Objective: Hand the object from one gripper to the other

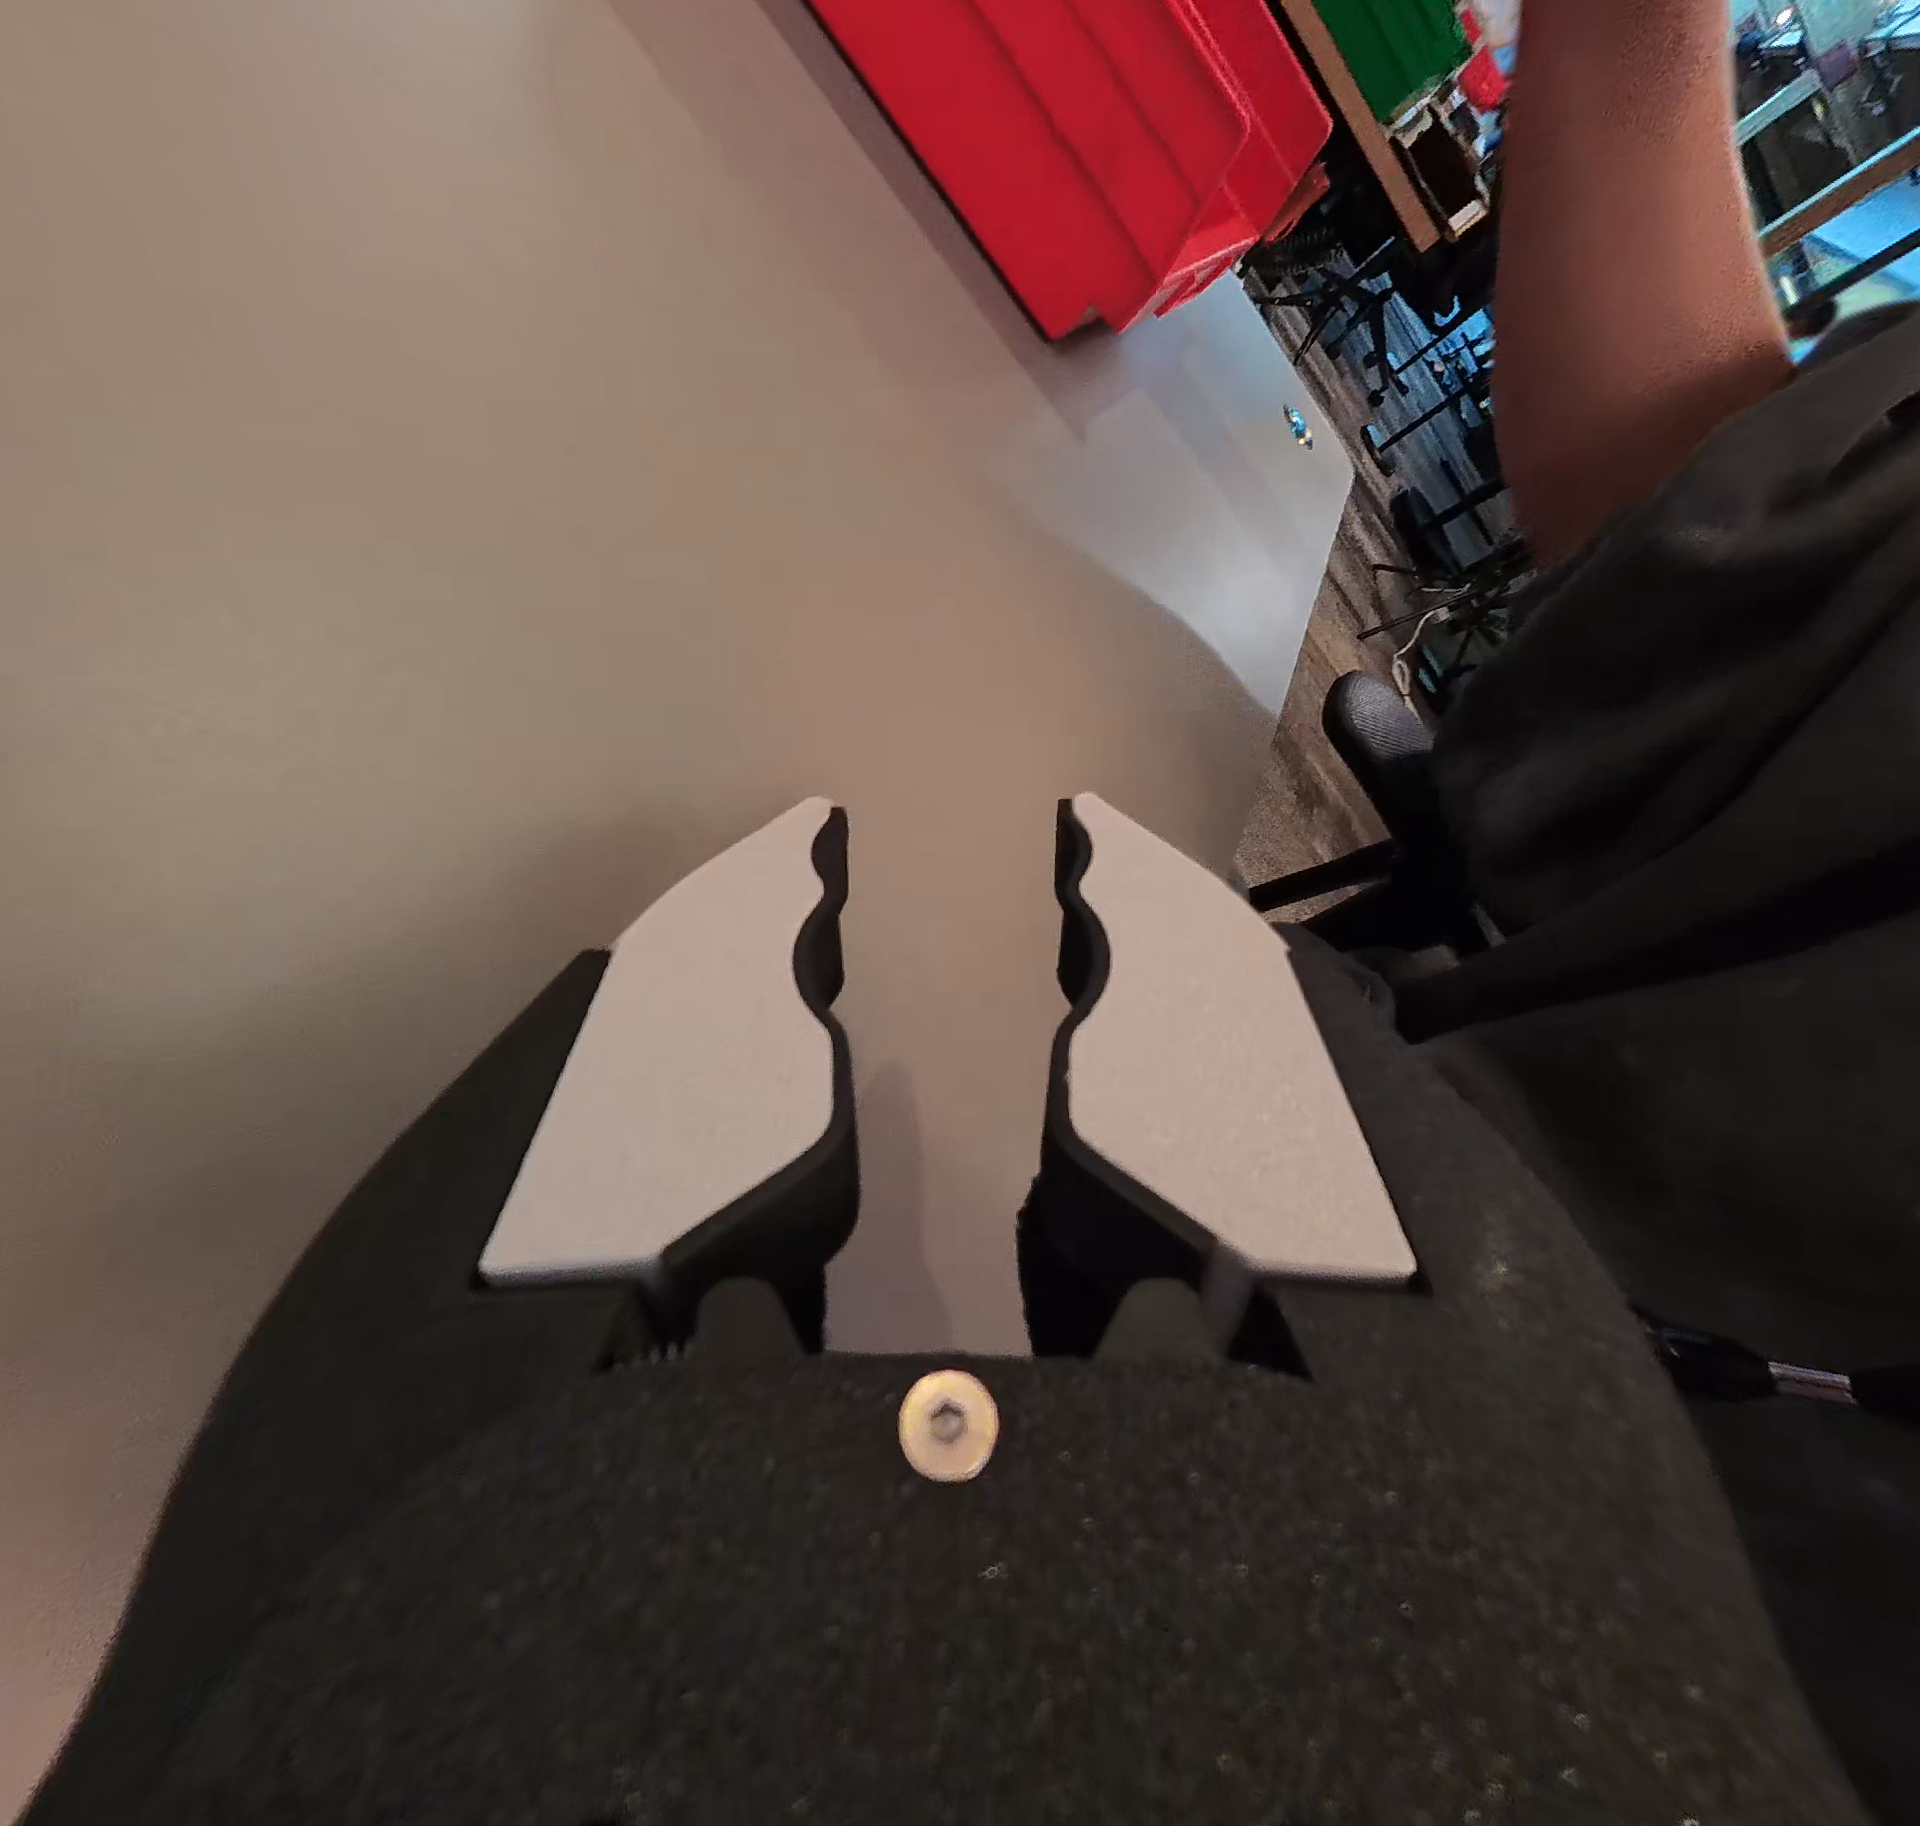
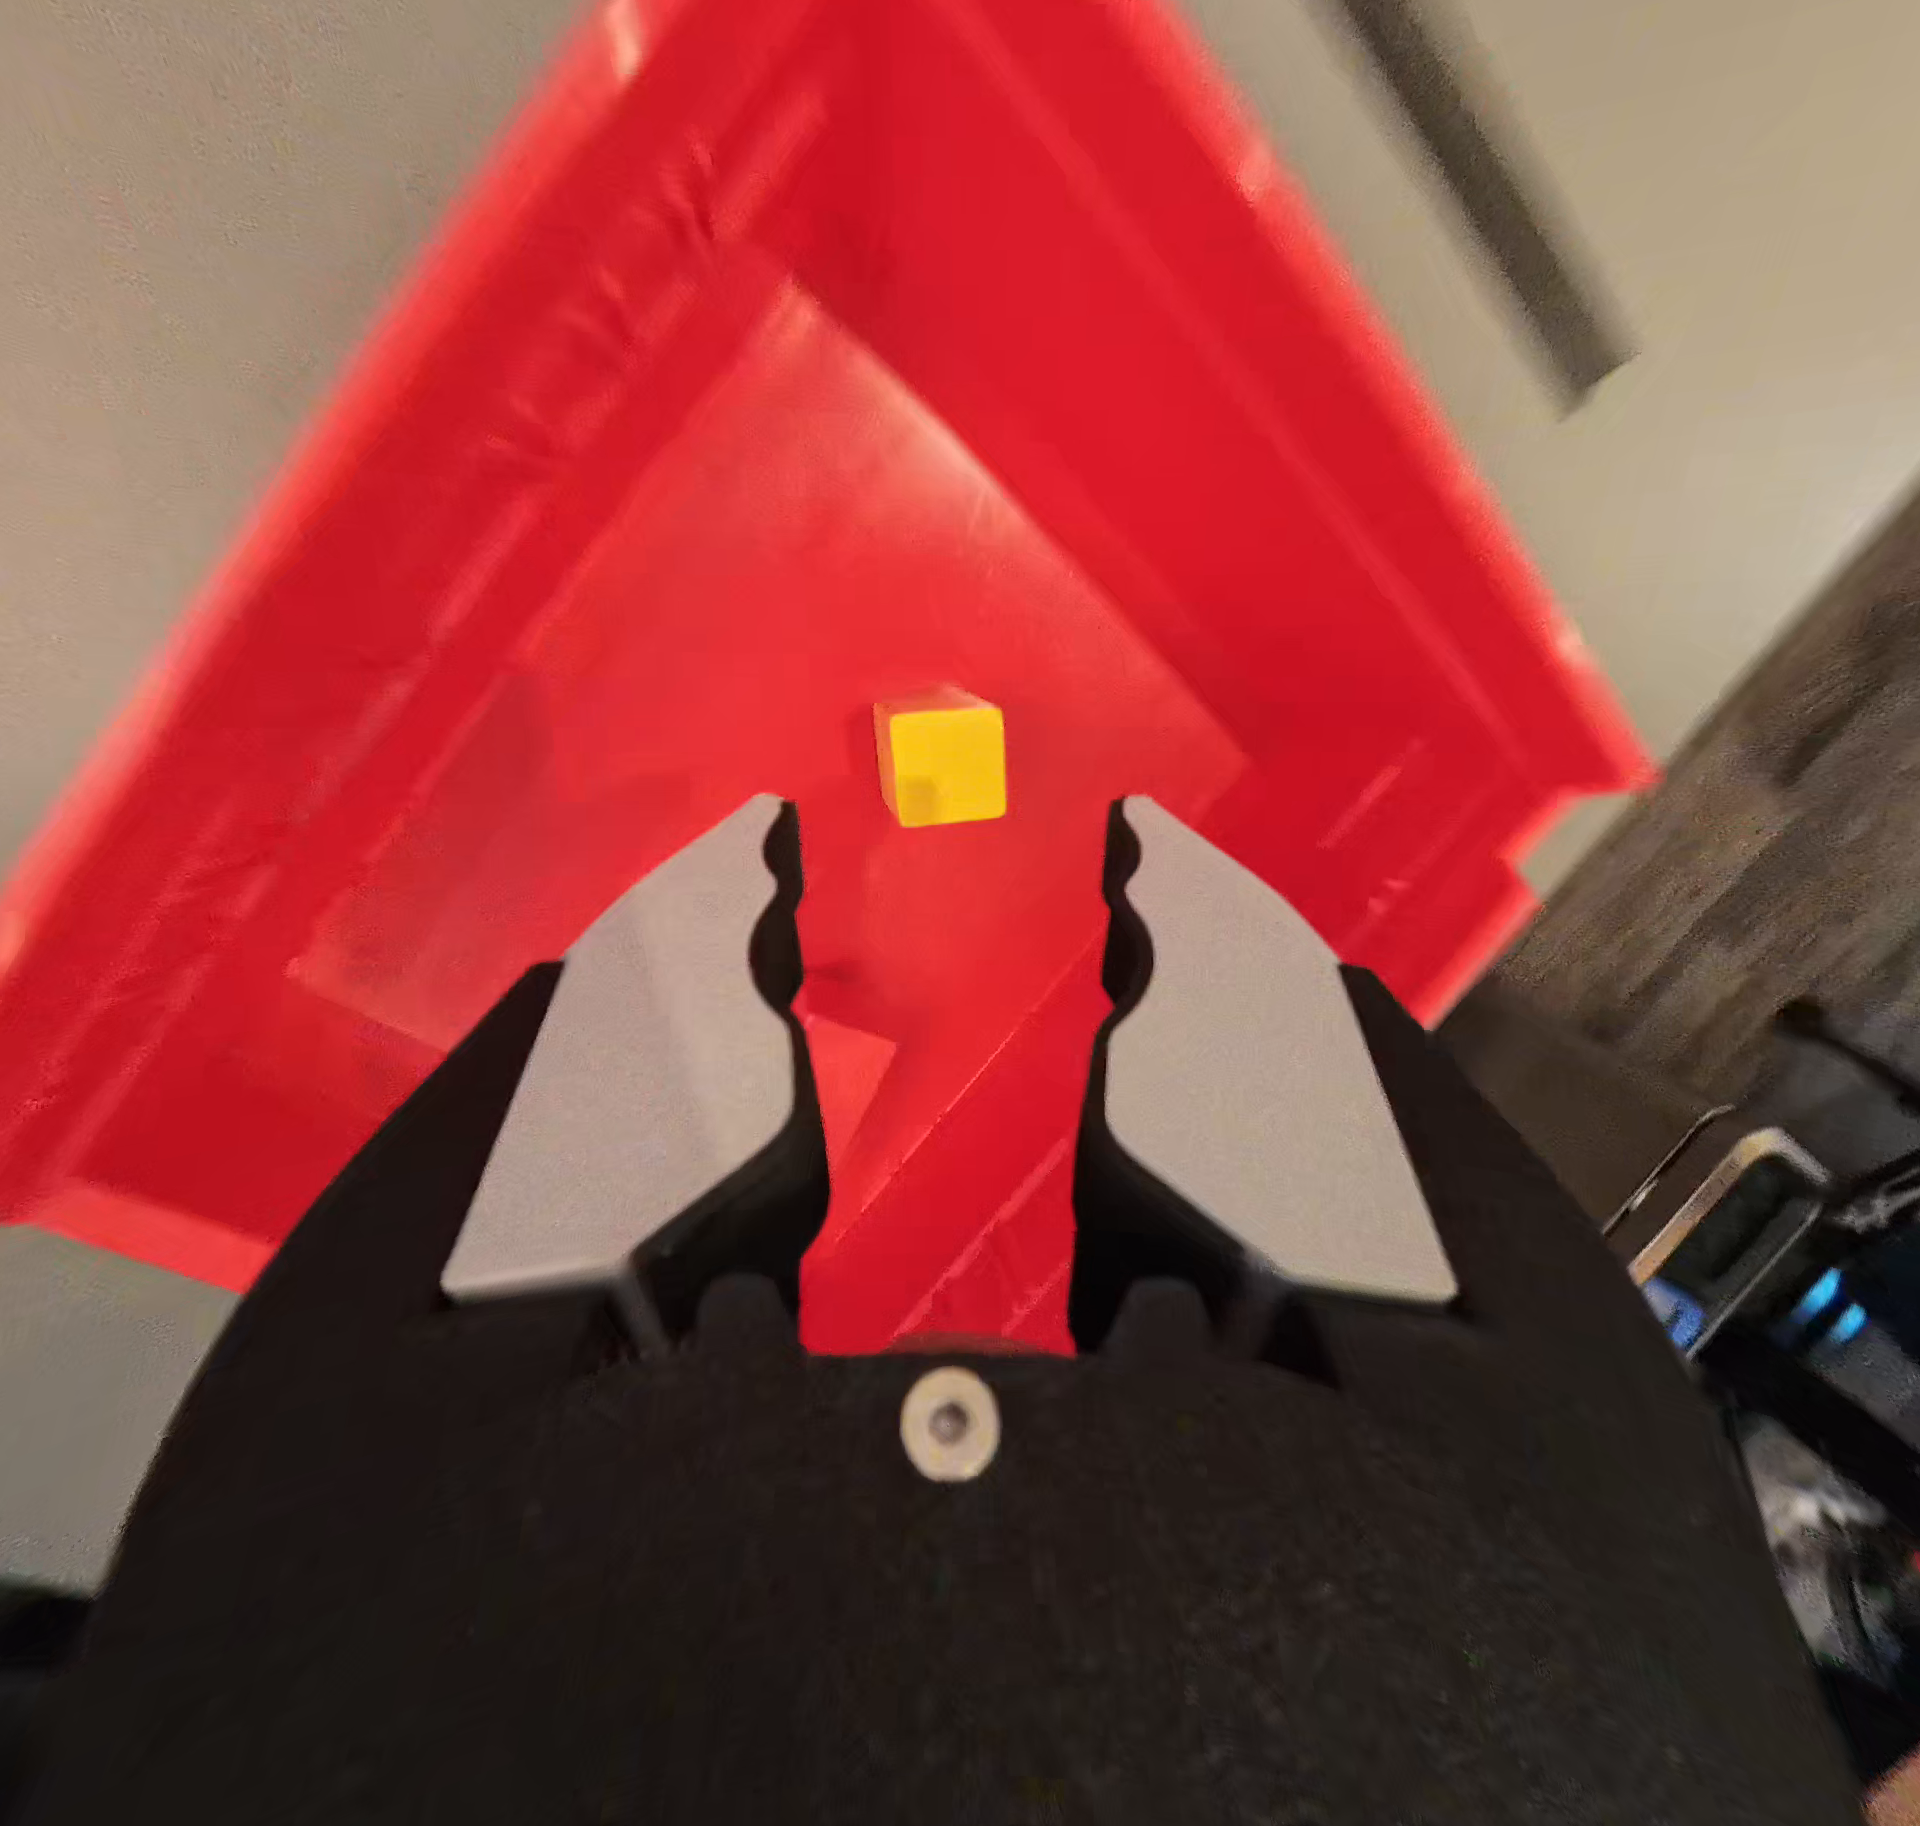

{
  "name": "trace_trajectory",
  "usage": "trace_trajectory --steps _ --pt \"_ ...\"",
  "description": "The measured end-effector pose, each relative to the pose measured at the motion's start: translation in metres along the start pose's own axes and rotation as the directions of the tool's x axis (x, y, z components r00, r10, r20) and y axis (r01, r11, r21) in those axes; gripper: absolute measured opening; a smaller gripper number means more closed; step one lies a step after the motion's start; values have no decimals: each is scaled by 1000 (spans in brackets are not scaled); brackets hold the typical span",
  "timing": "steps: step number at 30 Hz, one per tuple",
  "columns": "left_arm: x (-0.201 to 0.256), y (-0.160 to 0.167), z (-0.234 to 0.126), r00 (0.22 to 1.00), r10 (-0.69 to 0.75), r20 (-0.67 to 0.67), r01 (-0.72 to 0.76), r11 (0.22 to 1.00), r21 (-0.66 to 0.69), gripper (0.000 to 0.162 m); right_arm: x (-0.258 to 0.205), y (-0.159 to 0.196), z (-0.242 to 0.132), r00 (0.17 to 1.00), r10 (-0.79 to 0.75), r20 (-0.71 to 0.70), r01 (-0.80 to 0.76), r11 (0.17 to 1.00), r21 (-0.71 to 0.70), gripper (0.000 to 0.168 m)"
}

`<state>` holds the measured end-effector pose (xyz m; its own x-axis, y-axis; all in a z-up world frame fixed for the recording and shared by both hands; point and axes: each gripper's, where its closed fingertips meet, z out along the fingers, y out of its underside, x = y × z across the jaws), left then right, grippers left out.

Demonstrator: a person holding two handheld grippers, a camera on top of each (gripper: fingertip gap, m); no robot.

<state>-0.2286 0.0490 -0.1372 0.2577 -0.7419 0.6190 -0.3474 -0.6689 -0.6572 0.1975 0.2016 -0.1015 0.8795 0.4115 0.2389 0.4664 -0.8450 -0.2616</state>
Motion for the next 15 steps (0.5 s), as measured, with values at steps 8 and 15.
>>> trace_trajectory --steps 8,15 --pt "-11 1 -5 995 60 81 -59 998 -14 38 -125 20 -100 986 120 119 -168 774 611 50" --pt "-17 -2 -9 973 148 179 -145 989 -31 38 -257 70 -90 942 -54 331 -241 575 782 50"
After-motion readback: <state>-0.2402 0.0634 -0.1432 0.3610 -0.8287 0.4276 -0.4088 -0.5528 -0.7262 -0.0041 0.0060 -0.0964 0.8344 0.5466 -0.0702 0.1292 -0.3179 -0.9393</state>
